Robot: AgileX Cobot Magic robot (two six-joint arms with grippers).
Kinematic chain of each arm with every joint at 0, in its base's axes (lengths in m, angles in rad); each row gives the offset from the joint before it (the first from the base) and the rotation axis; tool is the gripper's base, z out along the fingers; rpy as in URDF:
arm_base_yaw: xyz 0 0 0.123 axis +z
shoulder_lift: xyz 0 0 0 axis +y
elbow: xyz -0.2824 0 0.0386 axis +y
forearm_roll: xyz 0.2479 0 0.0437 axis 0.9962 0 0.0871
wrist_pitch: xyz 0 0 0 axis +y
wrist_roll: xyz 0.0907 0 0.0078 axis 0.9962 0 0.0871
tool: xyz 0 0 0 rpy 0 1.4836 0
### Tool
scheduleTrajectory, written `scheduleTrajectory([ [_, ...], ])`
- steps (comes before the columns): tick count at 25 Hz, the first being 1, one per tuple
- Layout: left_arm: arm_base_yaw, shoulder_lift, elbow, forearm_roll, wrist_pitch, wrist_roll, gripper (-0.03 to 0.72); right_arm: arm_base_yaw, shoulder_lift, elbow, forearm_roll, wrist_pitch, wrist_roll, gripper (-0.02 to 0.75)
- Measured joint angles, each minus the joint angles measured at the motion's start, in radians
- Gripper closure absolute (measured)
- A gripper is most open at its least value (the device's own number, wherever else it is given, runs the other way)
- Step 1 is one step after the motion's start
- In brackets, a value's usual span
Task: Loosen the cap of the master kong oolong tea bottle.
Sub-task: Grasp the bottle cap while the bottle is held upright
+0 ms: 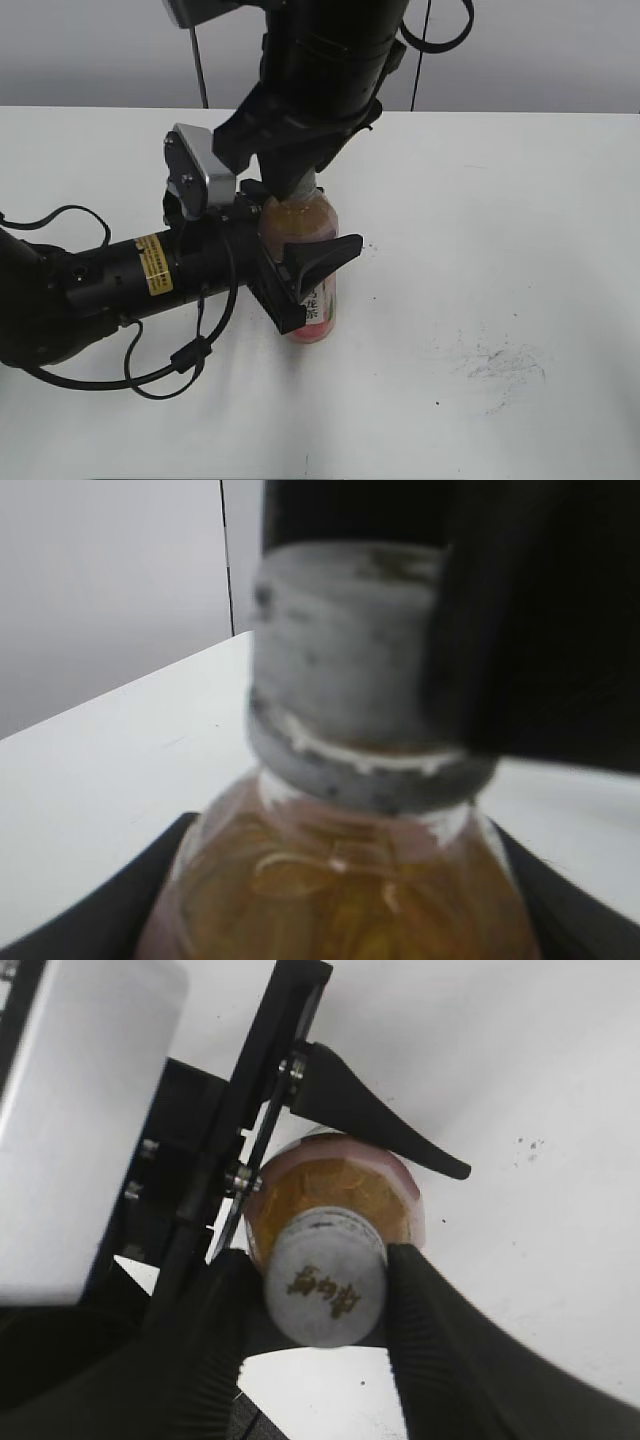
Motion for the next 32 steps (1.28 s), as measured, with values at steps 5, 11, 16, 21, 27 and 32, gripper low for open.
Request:
scheduleTrajectory([
  [5, 0.0, 0.0, 0.0, 0.0, 0.0, 0.0, 0.243, 0.0, 0.015, -0.003, -0.005, 0.003, -0.012, 0.421],
  [11, 0.0, 0.0, 0.0, 0.0, 0.0, 0.0, 0.243, 0.0, 0.024, -0.006, -0.02, 0.009, -0.115, 0.461],
  [16, 0.0, 0.0, 0.0, 0.0, 0.0, 0.005, 0.243, 0.0, 0.025, -0.009, -0.025, 0.017, -0.521, 0.461],
  [21, 0.0, 0.0, 0.0, 0.007, 0.0, 0.018, 0.243, 0.0, 0.025, -0.011, -0.025, 0.021, -1.167, 0.461],
  [27, 0.0, 0.0, 0.0, 0.01, 0.0, 0.025, 0.243, 0.001, 0.024, -0.013, -0.02, 0.018, -1.977, 0.461],
  [32, 0.0, 0.0, 0.0, 0.009, 0.0, 0.024, 0.243, 0.001, 0.024, -0.014, -0.003, 0.012, -2.384, 0.461],
])
